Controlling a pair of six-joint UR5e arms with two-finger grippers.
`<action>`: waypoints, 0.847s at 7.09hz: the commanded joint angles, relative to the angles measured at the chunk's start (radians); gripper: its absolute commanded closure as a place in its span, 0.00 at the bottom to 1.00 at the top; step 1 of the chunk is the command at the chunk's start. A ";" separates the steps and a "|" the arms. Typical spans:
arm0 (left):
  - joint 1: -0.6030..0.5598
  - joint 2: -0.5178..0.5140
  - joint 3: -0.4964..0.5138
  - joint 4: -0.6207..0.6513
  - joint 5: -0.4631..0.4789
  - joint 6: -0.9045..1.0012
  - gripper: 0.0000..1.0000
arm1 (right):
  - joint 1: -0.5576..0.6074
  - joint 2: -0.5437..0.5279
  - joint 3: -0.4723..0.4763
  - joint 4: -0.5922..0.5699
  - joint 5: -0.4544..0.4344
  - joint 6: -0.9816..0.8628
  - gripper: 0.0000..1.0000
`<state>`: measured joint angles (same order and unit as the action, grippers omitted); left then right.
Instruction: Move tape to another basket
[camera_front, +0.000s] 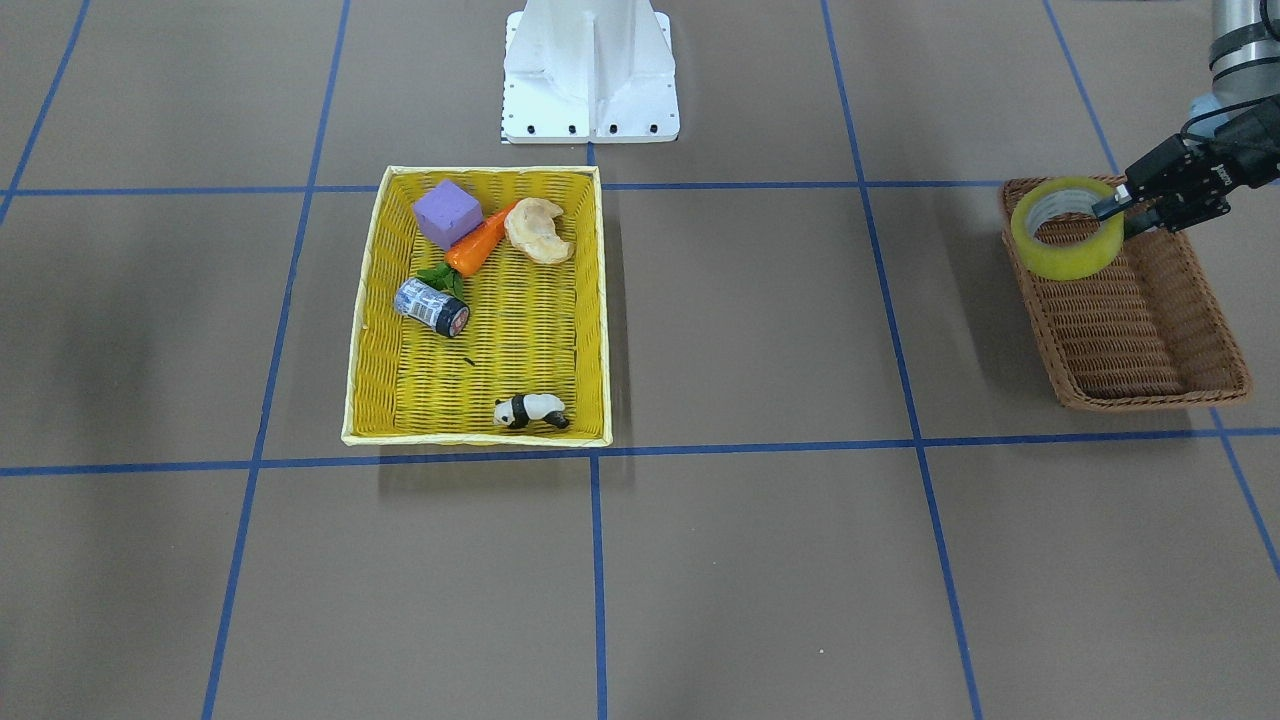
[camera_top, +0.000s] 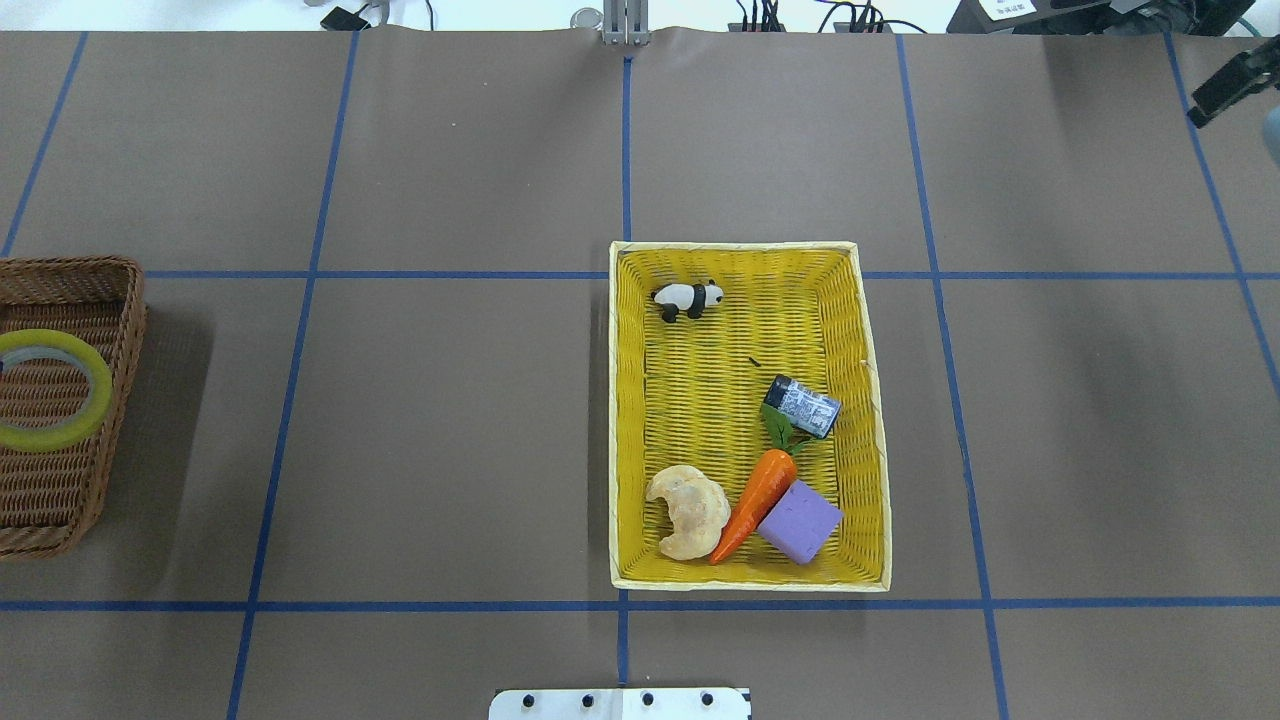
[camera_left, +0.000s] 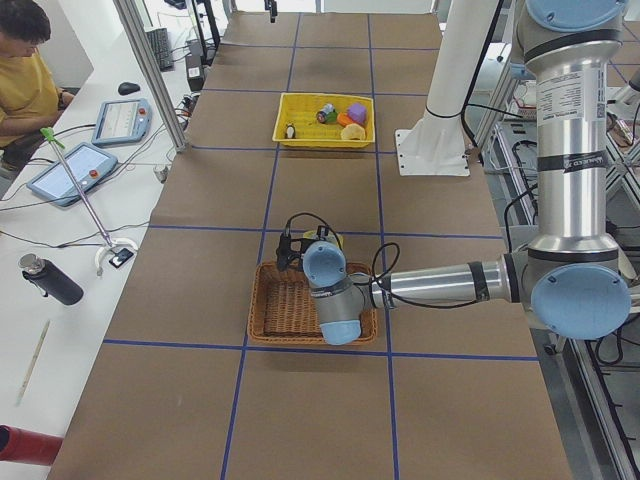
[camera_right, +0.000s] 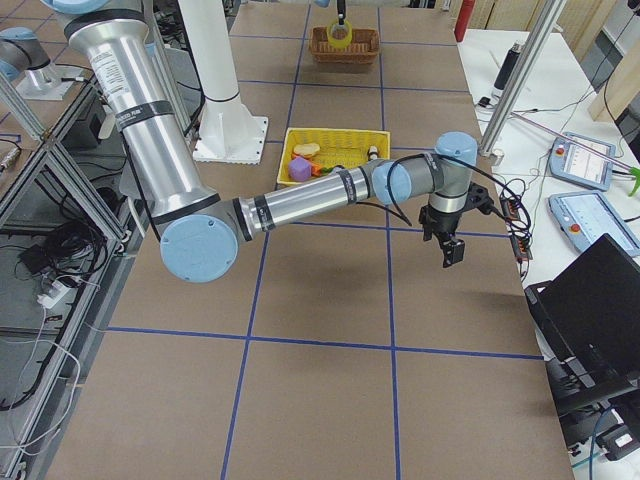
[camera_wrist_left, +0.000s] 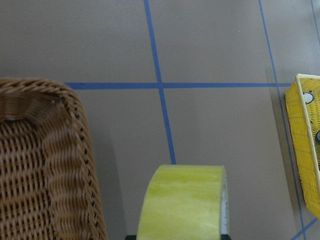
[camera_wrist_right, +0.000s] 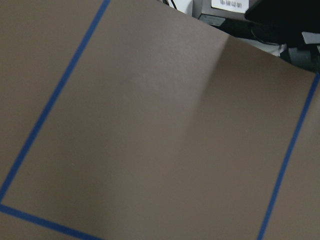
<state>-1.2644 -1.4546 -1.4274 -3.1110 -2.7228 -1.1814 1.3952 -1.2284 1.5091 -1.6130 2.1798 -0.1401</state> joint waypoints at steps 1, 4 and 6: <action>-0.001 0.008 0.092 -0.096 0.005 -0.023 1.00 | 0.126 -0.132 -0.001 -0.031 0.026 -0.284 0.00; 0.000 0.002 0.191 -0.141 0.011 -0.023 1.00 | 0.159 -0.161 -0.006 -0.033 0.025 -0.323 0.00; 0.000 -0.004 0.220 -0.147 0.023 -0.011 1.00 | 0.157 -0.172 -0.007 -0.030 0.034 -0.320 0.00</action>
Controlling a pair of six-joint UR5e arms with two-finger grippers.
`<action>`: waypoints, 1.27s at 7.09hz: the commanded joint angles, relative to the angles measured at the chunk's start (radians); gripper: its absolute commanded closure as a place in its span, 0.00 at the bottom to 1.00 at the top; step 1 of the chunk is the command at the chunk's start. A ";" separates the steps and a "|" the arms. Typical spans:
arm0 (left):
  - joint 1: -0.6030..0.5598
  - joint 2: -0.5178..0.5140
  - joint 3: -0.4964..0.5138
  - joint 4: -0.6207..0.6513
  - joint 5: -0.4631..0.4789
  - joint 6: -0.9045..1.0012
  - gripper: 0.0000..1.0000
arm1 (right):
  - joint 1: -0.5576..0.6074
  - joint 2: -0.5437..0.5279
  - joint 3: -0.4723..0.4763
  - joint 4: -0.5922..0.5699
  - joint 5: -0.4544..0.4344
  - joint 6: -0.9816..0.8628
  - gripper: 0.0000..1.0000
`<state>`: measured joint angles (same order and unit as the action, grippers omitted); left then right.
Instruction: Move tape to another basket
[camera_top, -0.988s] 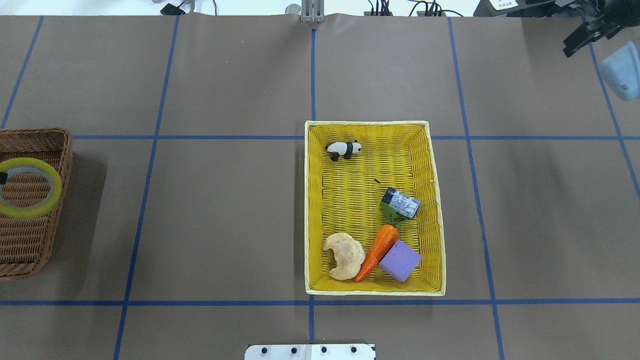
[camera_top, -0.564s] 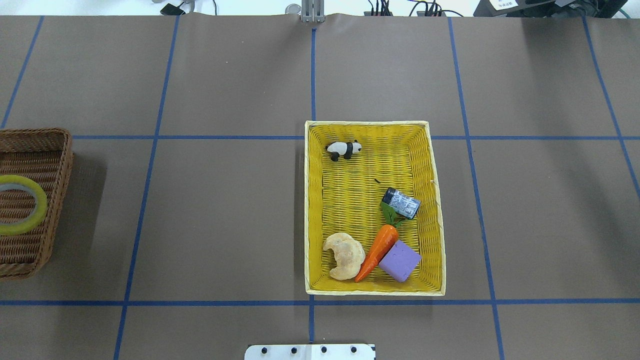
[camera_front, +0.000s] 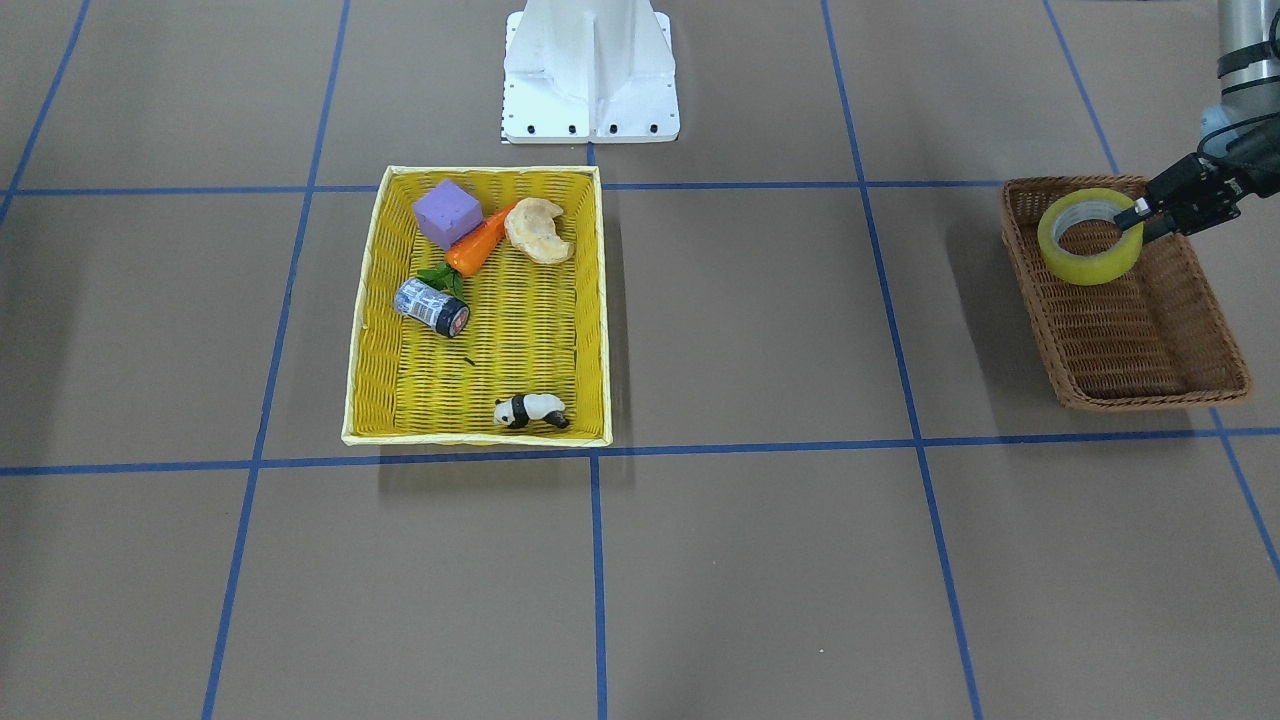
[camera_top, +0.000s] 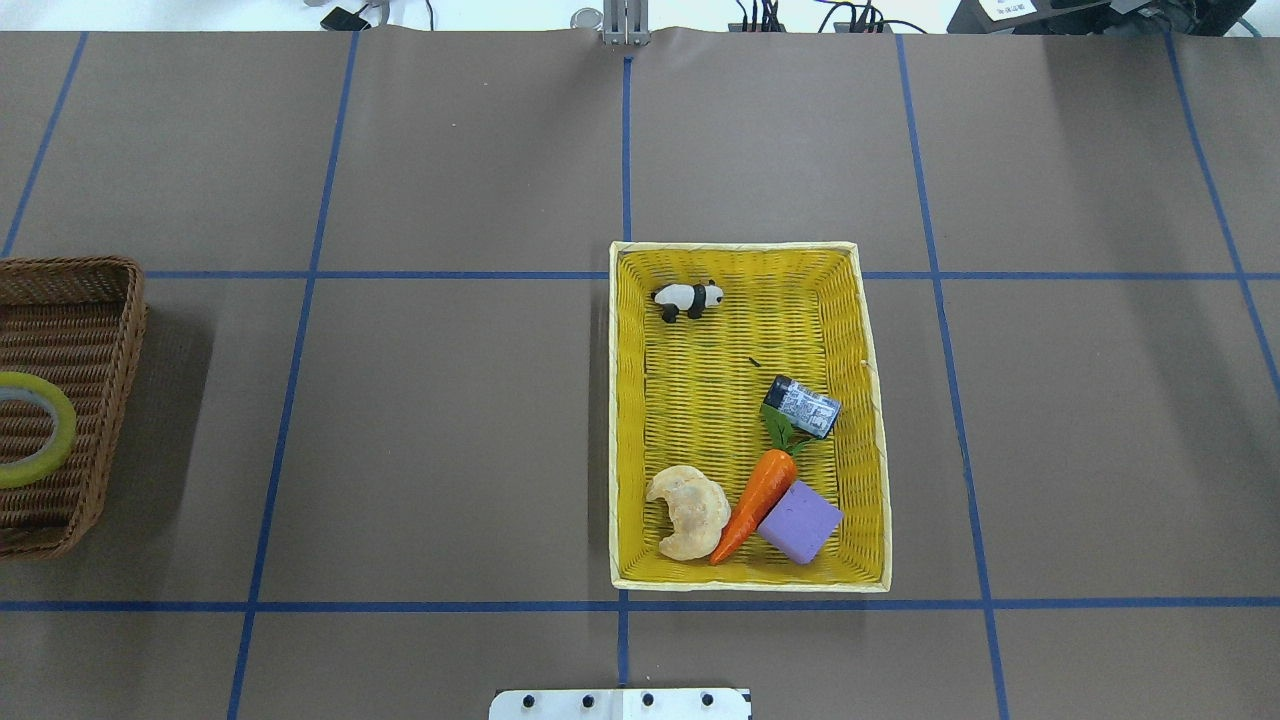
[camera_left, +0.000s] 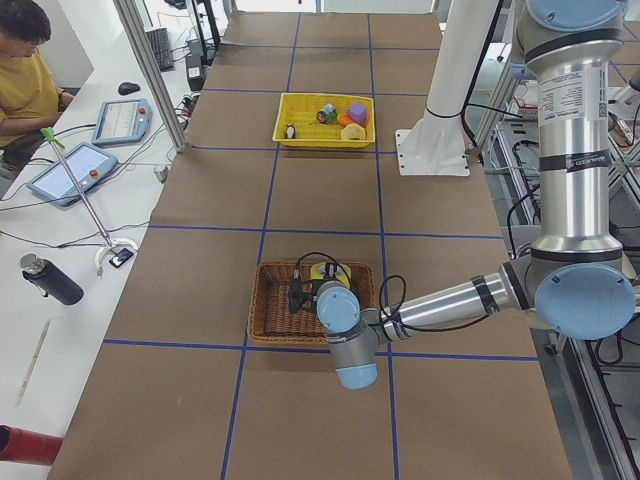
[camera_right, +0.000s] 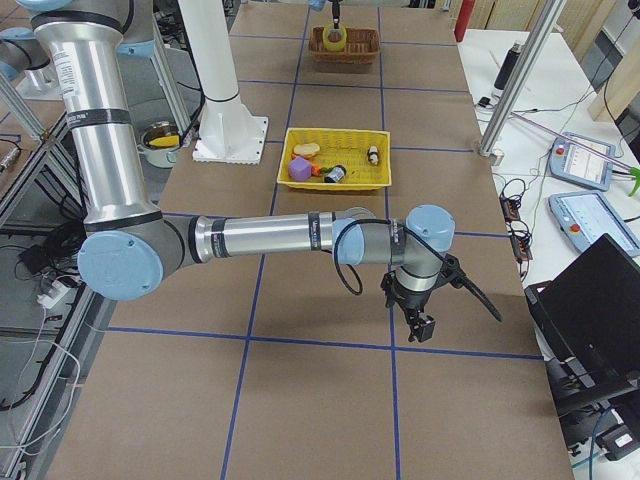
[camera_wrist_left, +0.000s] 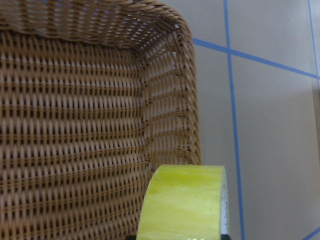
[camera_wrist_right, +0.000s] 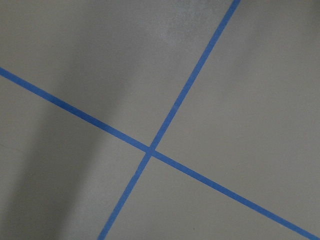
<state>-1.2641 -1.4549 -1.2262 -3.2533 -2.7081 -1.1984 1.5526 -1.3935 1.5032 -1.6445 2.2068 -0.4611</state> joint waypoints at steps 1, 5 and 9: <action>0.000 -0.013 0.048 -0.040 0.026 0.008 0.85 | 0.001 -0.007 -0.001 0.002 0.014 0.001 0.00; -0.005 -0.058 0.116 -0.114 0.057 0.037 0.01 | 0.000 -0.009 -0.003 0.002 0.014 0.006 0.00; -0.145 -0.090 0.111 -0.112 0.067 0.039 0.01 | 0.001 -0.016 -0.001 0.002 0.021 0.007 0.00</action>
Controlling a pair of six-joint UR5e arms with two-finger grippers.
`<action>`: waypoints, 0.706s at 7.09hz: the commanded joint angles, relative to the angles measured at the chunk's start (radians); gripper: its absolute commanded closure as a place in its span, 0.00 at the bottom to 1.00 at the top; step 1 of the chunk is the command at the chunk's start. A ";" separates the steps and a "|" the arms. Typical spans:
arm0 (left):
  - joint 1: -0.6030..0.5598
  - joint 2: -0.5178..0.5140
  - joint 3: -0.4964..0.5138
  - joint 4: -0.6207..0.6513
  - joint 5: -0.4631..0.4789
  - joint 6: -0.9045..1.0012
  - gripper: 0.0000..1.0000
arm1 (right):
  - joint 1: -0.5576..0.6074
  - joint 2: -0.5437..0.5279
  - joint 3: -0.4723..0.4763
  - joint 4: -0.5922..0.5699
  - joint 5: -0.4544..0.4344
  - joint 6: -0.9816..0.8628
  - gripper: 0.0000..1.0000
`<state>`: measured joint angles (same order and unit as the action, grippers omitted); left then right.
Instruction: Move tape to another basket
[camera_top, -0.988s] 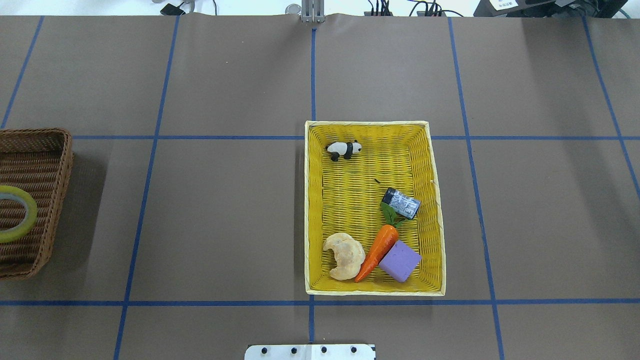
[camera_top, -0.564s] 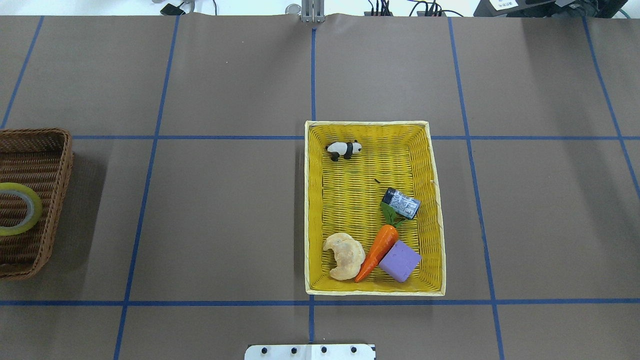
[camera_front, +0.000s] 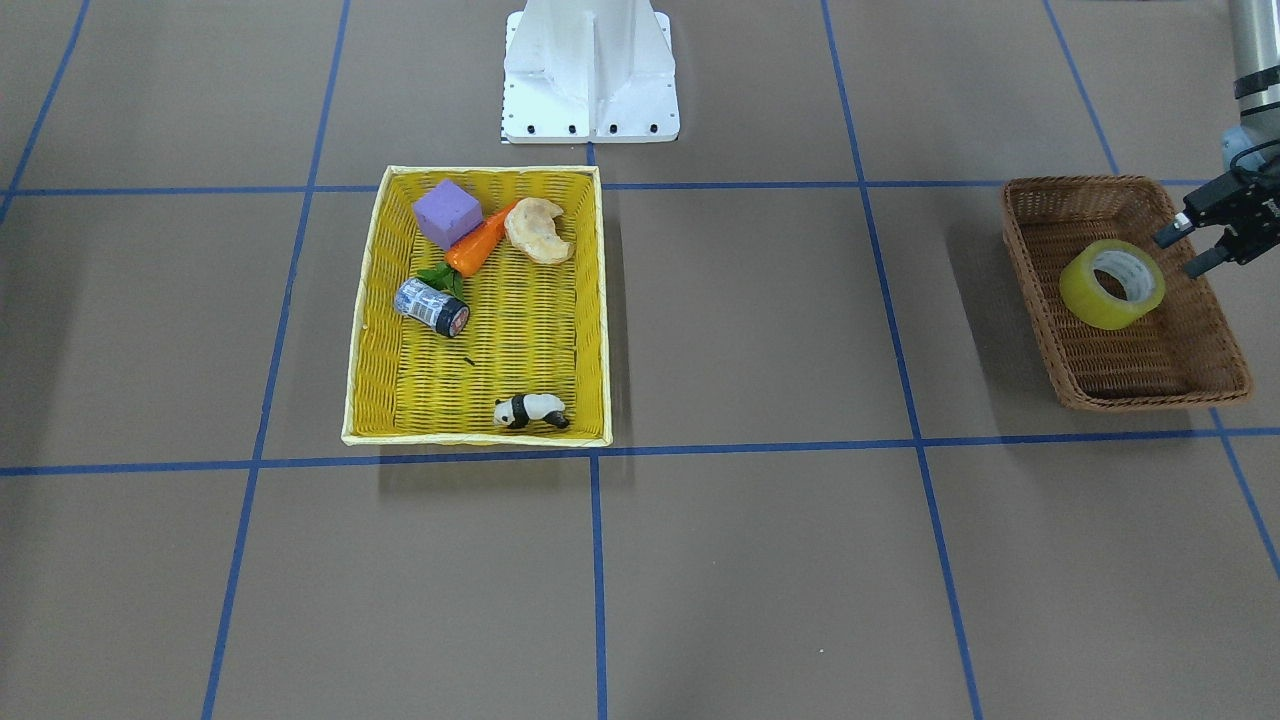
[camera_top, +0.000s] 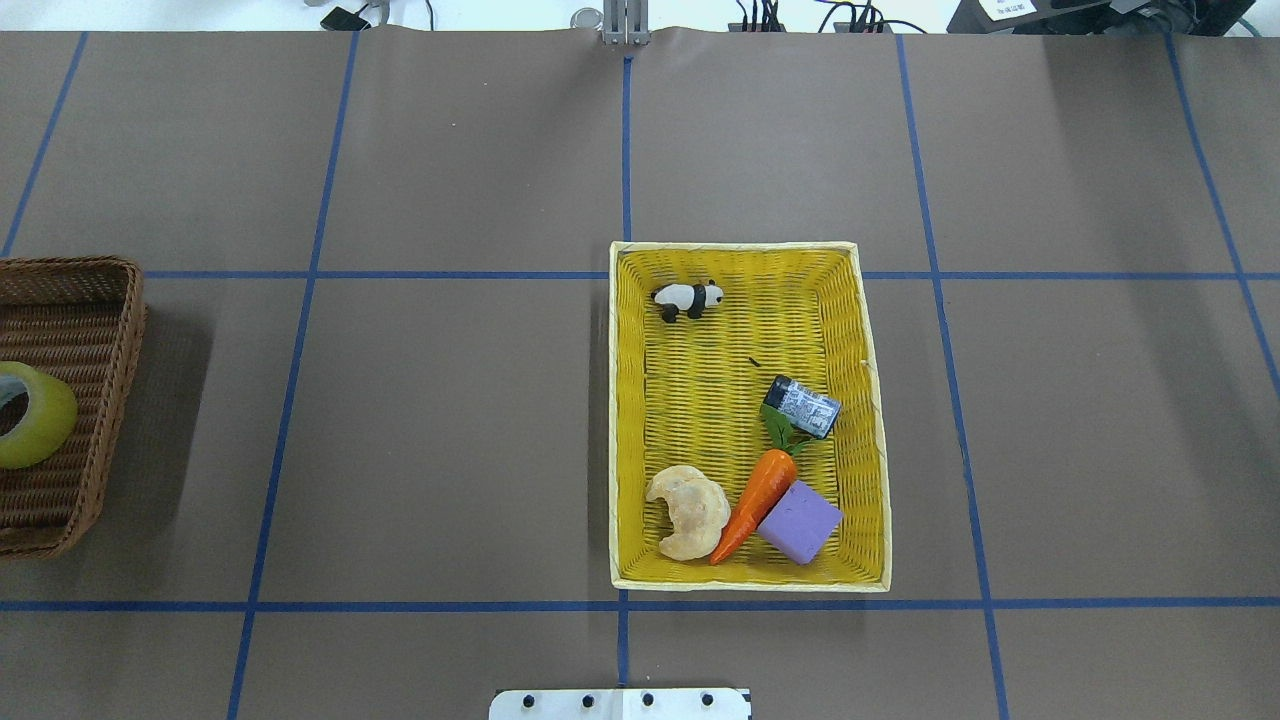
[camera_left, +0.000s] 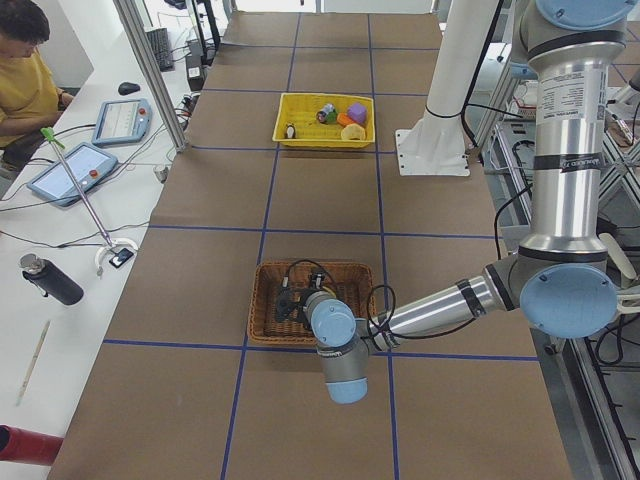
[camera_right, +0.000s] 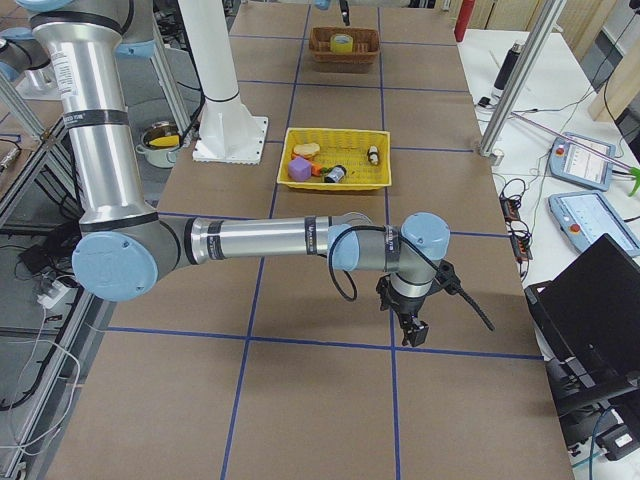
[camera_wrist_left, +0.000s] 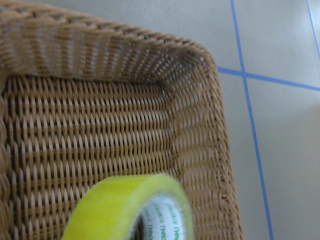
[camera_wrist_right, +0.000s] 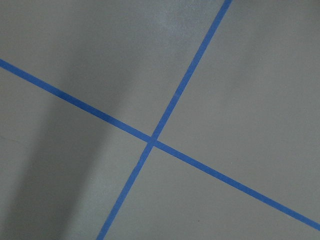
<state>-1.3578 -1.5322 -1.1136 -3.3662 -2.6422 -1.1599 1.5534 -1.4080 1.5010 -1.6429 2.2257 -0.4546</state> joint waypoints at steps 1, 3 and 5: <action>-0.101 -0.029 -0.003 0.002 0.004 0.008 0.01 | 0.001 -0.003 0.001 0.000 0.003 0.001 0.00; -0.159 -0.034 -0.002 0.005 0.121 0.214 0.01 | -0.001 -0.011 0.001 0.002 0.005 -0.001 0.00; -0.158 -0.032 0.000 0.037 0.310 0.458 0.01 | -0.001 -0.019 0.002 0.002 0.009 -0.001 0.00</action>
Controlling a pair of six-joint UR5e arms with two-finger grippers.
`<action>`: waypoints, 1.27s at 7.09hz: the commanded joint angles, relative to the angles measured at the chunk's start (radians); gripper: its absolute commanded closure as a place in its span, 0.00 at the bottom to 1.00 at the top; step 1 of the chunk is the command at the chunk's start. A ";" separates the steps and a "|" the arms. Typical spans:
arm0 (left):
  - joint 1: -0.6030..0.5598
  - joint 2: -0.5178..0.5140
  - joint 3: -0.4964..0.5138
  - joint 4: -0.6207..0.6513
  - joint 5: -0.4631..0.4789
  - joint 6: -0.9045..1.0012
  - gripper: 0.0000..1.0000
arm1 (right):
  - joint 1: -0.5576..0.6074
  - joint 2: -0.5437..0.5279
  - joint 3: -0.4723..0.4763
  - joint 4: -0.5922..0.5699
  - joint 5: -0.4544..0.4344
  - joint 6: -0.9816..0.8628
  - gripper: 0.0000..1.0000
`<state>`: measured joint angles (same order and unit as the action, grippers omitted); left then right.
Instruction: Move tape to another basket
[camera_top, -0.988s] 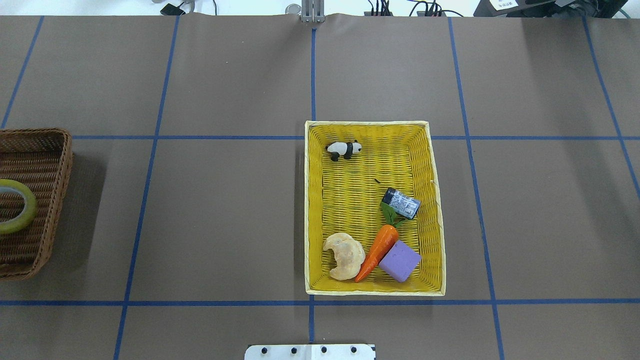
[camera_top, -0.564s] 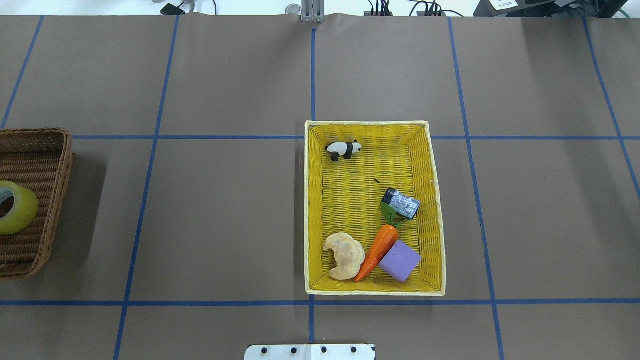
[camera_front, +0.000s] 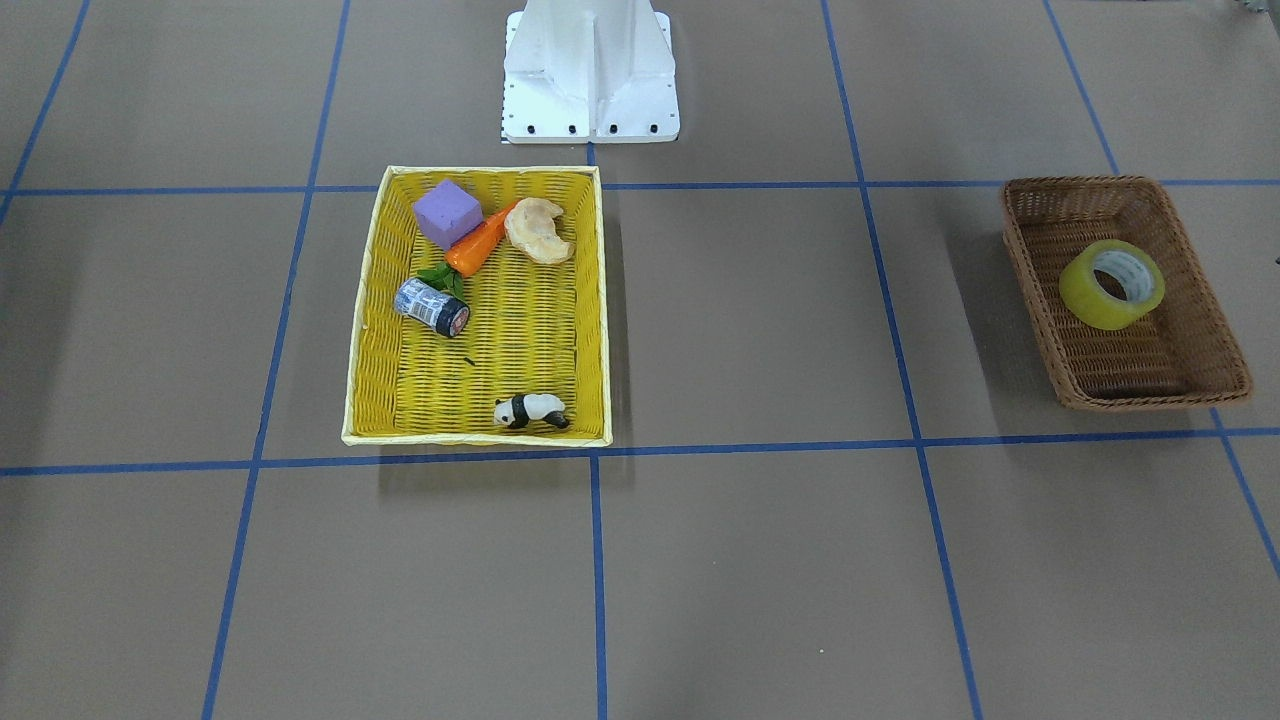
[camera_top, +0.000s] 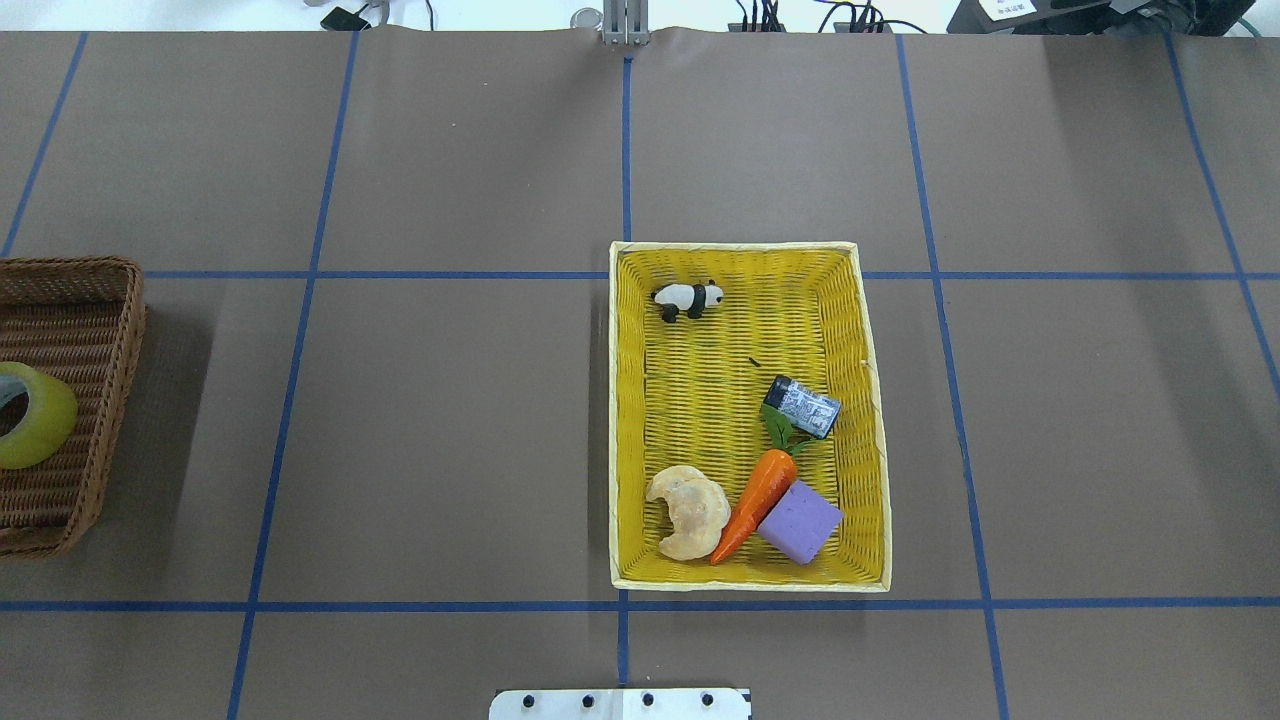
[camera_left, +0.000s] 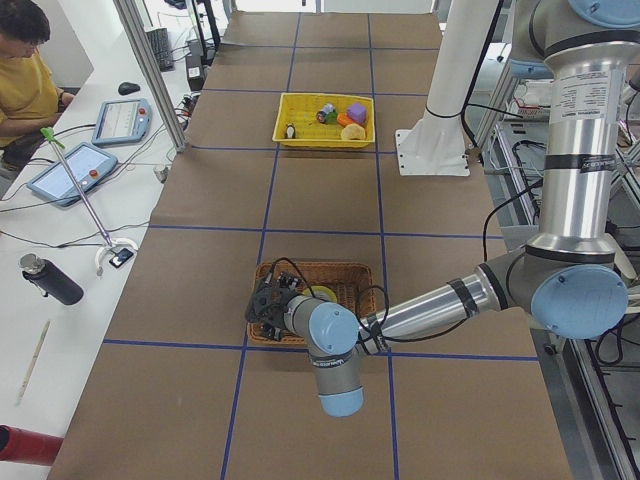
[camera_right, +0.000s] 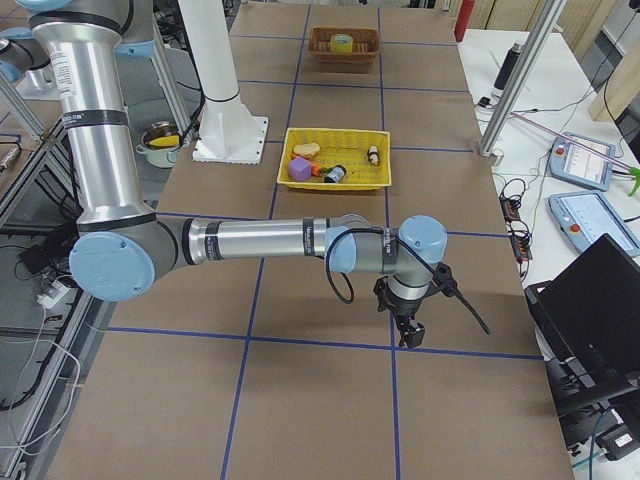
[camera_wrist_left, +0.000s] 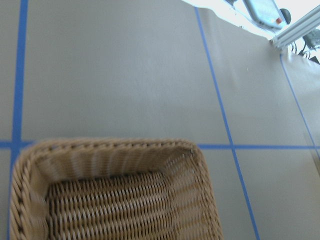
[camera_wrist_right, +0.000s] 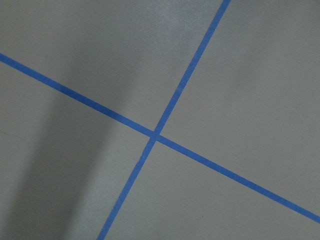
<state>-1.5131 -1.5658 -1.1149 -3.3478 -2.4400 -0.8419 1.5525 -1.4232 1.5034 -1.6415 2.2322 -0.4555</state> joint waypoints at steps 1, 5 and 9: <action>-0.004 0.006 0.001 0.066 0.198 0.312 0.01 | 0.000 -0.003 -0.002 0.000 0.003 0.000 0.00; -0.006 0.013 0.003 0.279 0.557 0.861 0.01 | 0.001 -0.010 0.000 0.000 0.003 0.000 0.00; -0.062 -0.005 -0.083 0.806 0.546 0.965 0.00 | 0.000 -0.017 0.001 0.002 0.001 0.000 0.00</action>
<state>-1.5671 -1.5681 -1.1487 -2.7363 -1.8900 0.1035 1.5537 -1.4353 1.5037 -1.6410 2.2344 -0.4556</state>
